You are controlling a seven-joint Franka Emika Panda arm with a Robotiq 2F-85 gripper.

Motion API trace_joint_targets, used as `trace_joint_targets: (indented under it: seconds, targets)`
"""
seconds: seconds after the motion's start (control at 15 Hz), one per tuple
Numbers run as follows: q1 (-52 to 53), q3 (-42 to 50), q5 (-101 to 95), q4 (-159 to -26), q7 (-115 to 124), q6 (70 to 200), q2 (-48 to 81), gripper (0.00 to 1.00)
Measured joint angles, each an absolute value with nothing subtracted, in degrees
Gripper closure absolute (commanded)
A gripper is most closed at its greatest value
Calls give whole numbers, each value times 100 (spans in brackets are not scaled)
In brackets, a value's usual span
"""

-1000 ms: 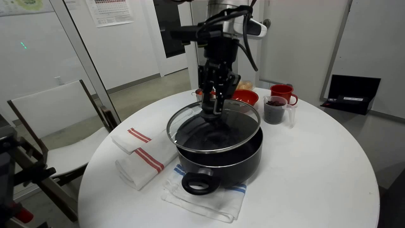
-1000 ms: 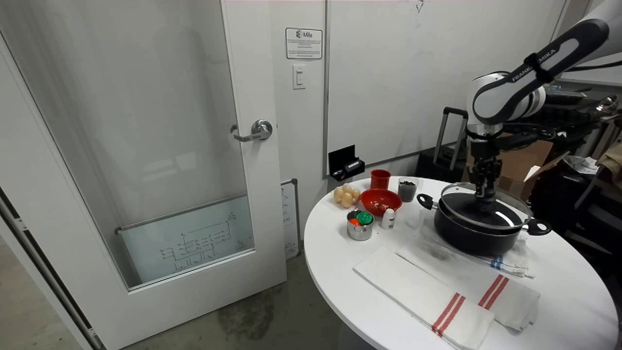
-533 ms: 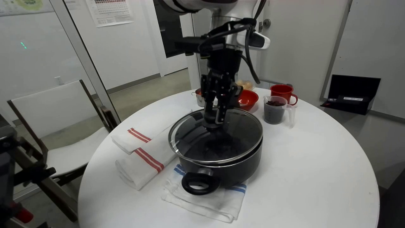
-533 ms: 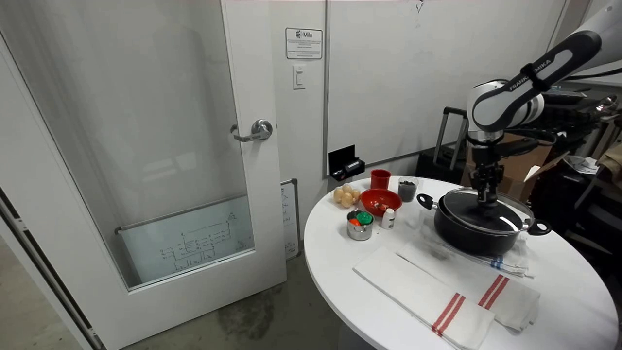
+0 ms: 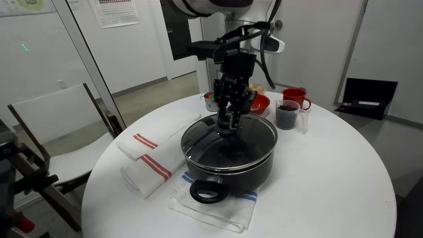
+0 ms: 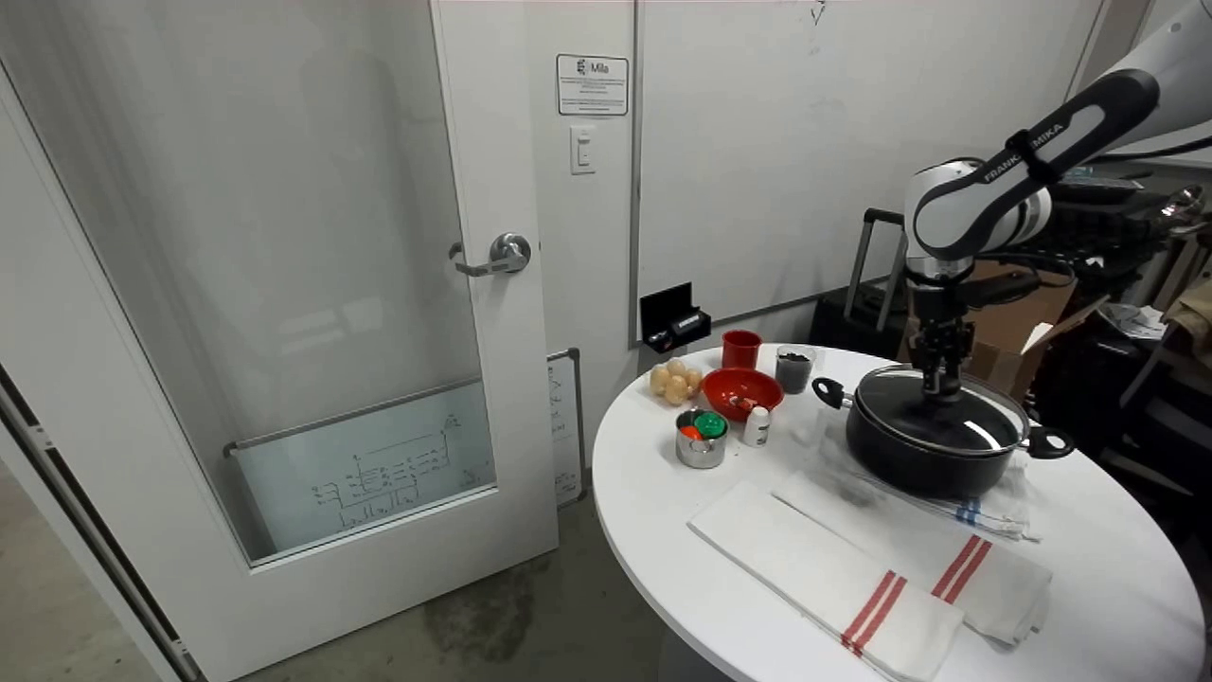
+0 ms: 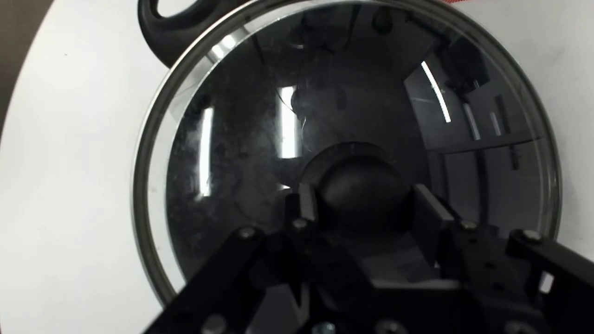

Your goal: Put the lid on the pot

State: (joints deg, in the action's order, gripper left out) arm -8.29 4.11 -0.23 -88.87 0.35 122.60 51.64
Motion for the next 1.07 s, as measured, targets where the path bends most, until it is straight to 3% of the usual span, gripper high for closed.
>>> trace_joint_targets:
  seconds: [1.07]
  targets:
    - [-832, 390, 95, -8621, 36, 12158, 5367, 74]
